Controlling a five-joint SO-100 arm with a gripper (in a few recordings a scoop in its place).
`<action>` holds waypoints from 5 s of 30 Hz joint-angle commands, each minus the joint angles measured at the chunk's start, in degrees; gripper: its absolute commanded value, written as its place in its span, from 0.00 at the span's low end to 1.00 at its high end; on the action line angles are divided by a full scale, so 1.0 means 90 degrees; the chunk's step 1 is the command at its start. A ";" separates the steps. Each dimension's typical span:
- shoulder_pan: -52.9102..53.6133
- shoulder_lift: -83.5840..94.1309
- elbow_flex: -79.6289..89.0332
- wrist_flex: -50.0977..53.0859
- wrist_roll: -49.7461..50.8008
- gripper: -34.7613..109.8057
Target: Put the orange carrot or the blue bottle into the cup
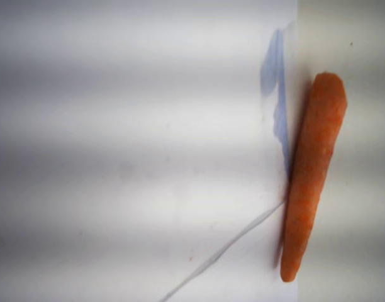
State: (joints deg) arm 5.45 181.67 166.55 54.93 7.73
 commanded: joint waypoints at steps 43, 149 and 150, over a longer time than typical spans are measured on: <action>0.0879 -1.0508 -0.9160 0.1885 0.1582 0.45; 0.0166 -1.3086 -1.0762 0.1846 0.1396 0.36; 0.0166 -1.3086 -1.0762 0.1846 0.1396 0.34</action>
State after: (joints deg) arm 6.42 61.35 72.69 71.54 19.51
